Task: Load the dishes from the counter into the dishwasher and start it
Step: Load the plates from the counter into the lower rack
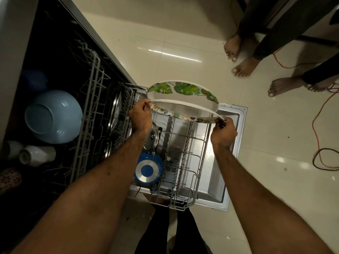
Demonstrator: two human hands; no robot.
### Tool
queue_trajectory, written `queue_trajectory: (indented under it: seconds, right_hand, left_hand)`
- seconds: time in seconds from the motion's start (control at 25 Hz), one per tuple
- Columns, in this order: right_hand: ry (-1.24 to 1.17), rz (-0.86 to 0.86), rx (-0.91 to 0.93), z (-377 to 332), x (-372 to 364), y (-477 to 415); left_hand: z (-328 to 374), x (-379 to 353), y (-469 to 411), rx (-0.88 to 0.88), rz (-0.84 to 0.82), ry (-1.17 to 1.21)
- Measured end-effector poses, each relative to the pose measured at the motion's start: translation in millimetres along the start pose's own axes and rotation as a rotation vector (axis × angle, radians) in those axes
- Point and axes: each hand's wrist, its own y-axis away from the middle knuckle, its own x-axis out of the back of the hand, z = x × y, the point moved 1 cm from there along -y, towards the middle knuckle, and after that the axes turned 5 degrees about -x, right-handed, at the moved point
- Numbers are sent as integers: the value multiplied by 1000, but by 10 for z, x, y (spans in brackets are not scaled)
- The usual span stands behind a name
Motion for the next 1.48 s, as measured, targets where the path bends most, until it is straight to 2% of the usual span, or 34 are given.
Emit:
queue_trajectory:
  seconds: [0.24, 0.4, 0.56, 0.72, 0.92, 1.04, 1.36, 1.48]
  right_hand:
    - [49, -90, -68, 26, -64, 10]
    - [25, -152, -131, -23, -28, 12]
    - [18, -238, -127, -68, 84, 50]
    - [86, -274, 42, -181, 222, 208]
    - [211, -383, 278, -374, 394, 592]
    - [336, -467, 482, -489, 458, 861]
    - [568, -470, 939, -1024, 791, 1633]
    - [585, -484, 1085, -1270, 991, 1996]
  left_hand:
    - [-93, -96, -90, 151, -260, 9]
    - [-177, -60, -195, 165, -414, -25]
    - [-47, 53, -97, 82, -413, -107]
    - [33, 136, 139, 14, -378, -239]
    - [128, 325, 583, -227, -470, -477]
    - [236, 555, 808, -338, -481, -570]
    - [767, 1437, 1383, -453, -505, -858]
    - [971, 1782, 1667, -490, -537, -873]
